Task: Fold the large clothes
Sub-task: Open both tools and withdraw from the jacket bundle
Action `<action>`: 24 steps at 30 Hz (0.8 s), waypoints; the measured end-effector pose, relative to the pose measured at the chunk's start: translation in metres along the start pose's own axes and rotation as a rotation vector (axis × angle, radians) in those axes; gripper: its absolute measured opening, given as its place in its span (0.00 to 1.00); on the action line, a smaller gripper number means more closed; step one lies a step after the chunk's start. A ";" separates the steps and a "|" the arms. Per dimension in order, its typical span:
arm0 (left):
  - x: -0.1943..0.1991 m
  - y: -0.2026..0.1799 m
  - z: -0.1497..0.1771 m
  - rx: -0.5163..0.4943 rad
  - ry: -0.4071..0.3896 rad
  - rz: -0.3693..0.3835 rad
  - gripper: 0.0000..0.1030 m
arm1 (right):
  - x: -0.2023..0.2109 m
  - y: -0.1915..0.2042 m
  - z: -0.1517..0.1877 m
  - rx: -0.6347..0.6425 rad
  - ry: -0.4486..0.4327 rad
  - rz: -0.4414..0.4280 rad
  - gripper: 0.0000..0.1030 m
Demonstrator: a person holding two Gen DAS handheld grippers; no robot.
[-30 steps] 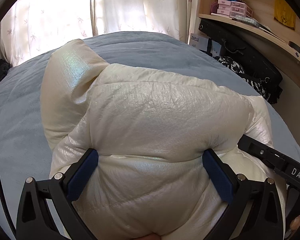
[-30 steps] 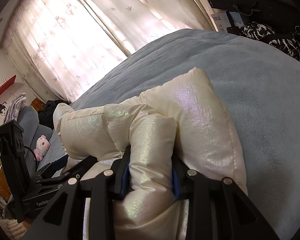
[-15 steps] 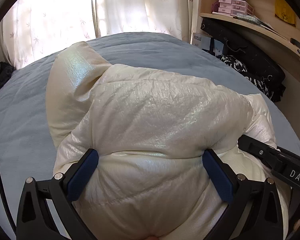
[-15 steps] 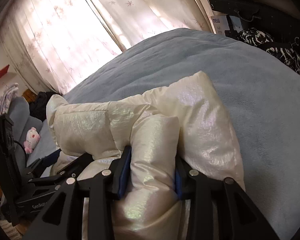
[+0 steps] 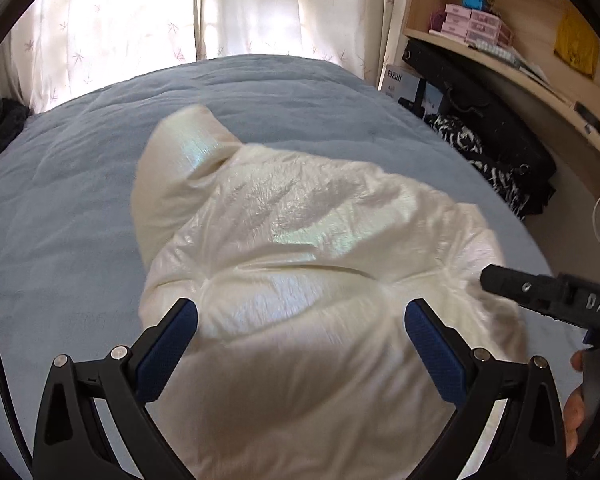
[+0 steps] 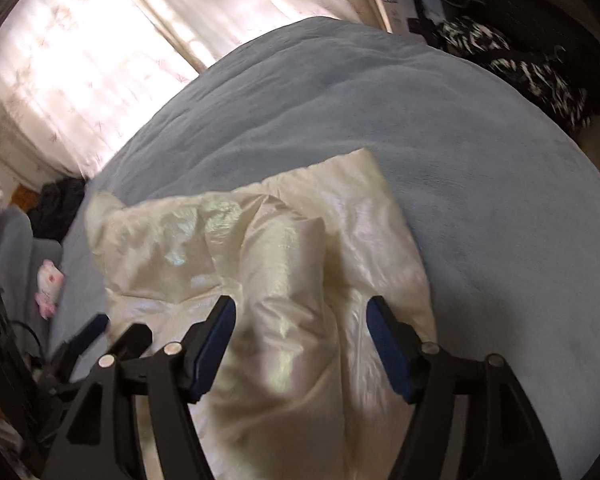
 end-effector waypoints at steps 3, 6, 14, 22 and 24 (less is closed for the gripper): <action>0.023 -0.001 -0.003 -0.013 -0.016 -0.009 0.99 | 0.021 0.003 0.000 -0.004 -0.001 -0.002 0.79; 0.044 -0.001 -0.004 -0.028 -0.012 -0.008 0.99 | 0.044 0.011 0.002 0.031 -0.008 0.009 0.79; 0.096 0.002 0.000 0.010 0.007 0.052 0.99 | 0.111 0.031 0.009 0.112 -0.076 0.017 0.95; 0.138 -0.009 0.015 -0.112 -0.038 0.043 0.99 | 0.176 0.069 0.013 0.357 -0.267 0.010 1.00; 0.144 -0.012 0.021 -0.140 -0.039 0.047 0.99 | 0.188 0.078 0.017 0.421 -0.315 0.009 1.00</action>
Point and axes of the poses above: each gripper's, at about its wrist camera, not at the fingertips, and x roughly against the way its jaws point, y to its left, z to its underside, the point moved 6 cm from there along -x, roughly the way its jaws point, and after that the axes turned 10 degrees about -z, right-handed, at the moved point
